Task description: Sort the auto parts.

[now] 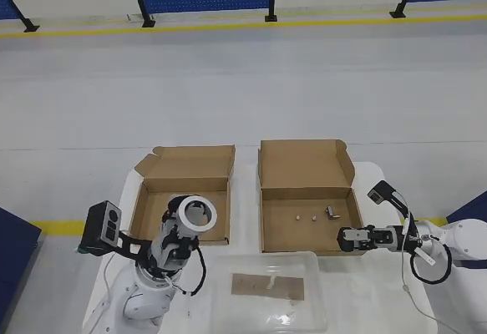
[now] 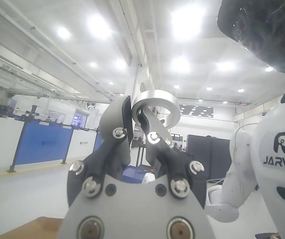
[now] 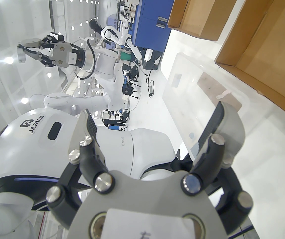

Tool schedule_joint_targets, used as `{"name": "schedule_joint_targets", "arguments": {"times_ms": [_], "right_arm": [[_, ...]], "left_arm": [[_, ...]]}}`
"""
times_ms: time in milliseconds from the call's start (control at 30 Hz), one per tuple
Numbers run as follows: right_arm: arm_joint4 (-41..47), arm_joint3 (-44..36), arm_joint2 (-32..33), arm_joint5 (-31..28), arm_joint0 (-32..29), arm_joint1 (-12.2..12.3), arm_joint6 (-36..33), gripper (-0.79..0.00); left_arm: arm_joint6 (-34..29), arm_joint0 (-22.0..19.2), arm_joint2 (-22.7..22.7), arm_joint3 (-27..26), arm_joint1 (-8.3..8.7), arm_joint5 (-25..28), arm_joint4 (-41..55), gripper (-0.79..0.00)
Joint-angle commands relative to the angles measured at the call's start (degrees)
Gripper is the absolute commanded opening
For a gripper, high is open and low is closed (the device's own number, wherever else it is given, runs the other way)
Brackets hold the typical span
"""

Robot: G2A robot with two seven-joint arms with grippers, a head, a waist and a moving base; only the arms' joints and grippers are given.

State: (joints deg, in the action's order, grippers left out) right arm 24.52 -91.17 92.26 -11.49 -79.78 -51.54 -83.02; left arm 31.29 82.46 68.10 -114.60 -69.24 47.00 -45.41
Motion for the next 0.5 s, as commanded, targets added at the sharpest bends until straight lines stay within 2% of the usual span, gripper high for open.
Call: {"name": "schedule_joint_targets", "arguments": {"times_ms": [0, 133, 200, 467], "right_arm": [[0.00, 0.00, 0.00, 0.00, 0.00, 0.00, 0.00, 0.000], [0.00, 0.00, 0.00, 0.00, 0.00, 0.00, 0.00, 0.000], [0.00, 0.00, 0.00, 0.00, 0.00, 0.00, 0.00, 0.000], [0.00, 0.00, 0.00, 0.00, 0.00, 0.00, 0.00, 0.000]], "left_arm": [[0.03, -0.04, 0.00, -0.05, 0.00, 0.02, -0.13, -0.785], [-0.25, 0.03, -0.01, 0.02, 0.00, -0.29, -0.07, -0.785], [-4.52, -0.09, 0.72, 0.19, 0.09, -3.85, -1.12, -0.785], [-19.90, -0.11, 3.38, 0.26, 0.64, -11.93, -1.03, -0.785]]}}
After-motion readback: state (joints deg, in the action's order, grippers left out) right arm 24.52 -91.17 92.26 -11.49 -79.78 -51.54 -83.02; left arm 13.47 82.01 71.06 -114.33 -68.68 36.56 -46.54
